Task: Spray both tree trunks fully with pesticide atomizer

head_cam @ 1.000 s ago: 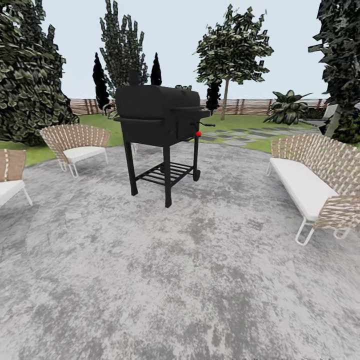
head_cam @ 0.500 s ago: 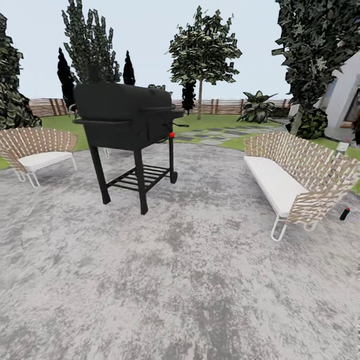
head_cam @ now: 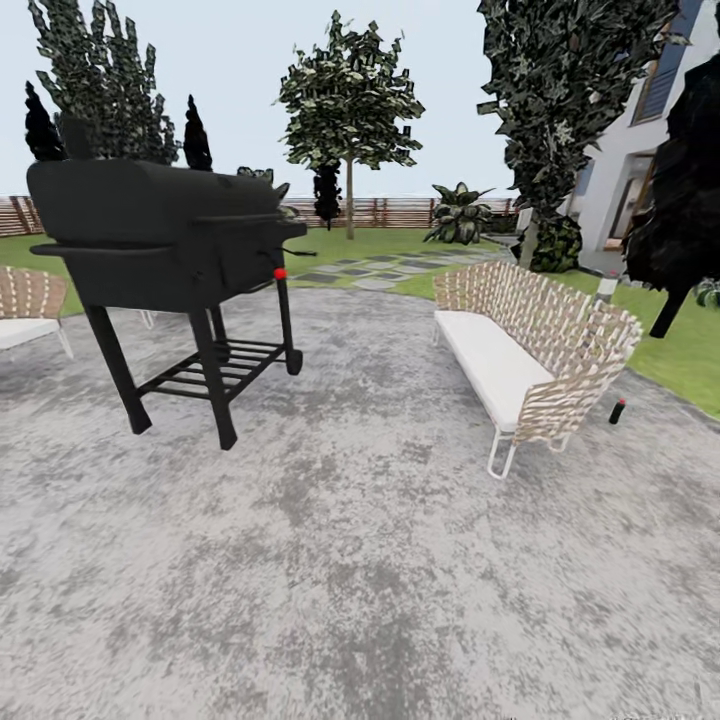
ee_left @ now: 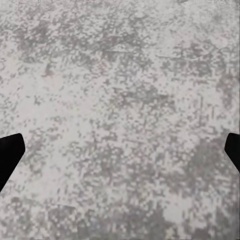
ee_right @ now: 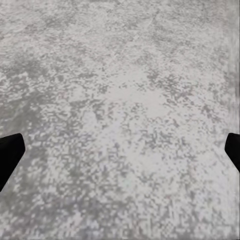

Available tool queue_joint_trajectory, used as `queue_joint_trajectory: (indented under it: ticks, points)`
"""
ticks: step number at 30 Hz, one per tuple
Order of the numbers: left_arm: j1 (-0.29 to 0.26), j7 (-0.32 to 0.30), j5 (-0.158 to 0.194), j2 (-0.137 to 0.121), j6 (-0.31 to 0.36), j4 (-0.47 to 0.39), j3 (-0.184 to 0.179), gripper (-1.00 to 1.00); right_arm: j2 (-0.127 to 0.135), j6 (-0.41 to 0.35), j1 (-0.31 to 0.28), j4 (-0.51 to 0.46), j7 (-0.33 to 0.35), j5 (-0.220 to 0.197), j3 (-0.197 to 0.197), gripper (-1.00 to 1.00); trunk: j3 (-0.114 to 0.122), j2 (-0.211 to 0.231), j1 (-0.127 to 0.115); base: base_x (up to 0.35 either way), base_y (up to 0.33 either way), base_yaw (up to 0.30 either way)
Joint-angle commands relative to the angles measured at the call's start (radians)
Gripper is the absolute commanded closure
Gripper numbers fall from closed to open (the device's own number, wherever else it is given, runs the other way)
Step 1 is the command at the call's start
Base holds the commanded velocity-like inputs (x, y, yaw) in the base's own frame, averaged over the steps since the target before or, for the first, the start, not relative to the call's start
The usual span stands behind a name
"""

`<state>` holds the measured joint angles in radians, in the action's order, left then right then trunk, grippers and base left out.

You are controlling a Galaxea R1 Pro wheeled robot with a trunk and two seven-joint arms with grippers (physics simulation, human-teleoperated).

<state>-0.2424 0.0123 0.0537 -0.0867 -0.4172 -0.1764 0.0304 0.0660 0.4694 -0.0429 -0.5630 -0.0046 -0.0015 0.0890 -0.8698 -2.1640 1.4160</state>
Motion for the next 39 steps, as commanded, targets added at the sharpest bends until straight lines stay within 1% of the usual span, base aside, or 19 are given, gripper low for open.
queue_joint_trajectory:
  ticks: [1, 10, 14, 25, 39]
  points:
    - [0.000, 0.000, 0.000, 0.000, 0.000, 0.000, 0.000, -1.00, 0.000, 0.000, 0.000, 0.000, 0.000, 0.000, 0.000, -1.00, 0.000, 0.000, 0.000, 0.194, -0.221, -0.283]
    - [0.000, 0.000, 0.000, -0.001, 0.000, 0.001, 0.000, -1.00, 0.000, -0.001, 0.000, 0.000, 0.000, 0.000, 0.000, -1.00, 0.000, 0.000, 0.000, 0.186, -0.226, -0.281]
    - [0.000, 0.000, 0.000, -0.001, 0.000, 0.001, 0.000, -1.00, 0.000, 0.000, 0.000, 0.000, 0.001, 0.001, -0.001, -1.00, 0.000, 0.000, 0.000, 0.183, -0.227, -0.171]
    - [0.000, 0.000, 0.000, -0.001, 0.000, 0.002, 0.000, -1.00, 0.001, 0.000, 0.000, 0.001, 0.007, 0.007, -0.009, -1.00, 0.000, 0.000, 0.000, 0.184, -0.227, -0.017]
    - [0.000, 0.001, 0.000, -0.001, 0.000, 0.002, 0.000, -1.00, 0.002, 0.000, 0.000, 0.001, 0.004, 0.005, -0.006, -1.00, 0.000, 0.000, 0.000, 0.203, -0.220, 0.000]
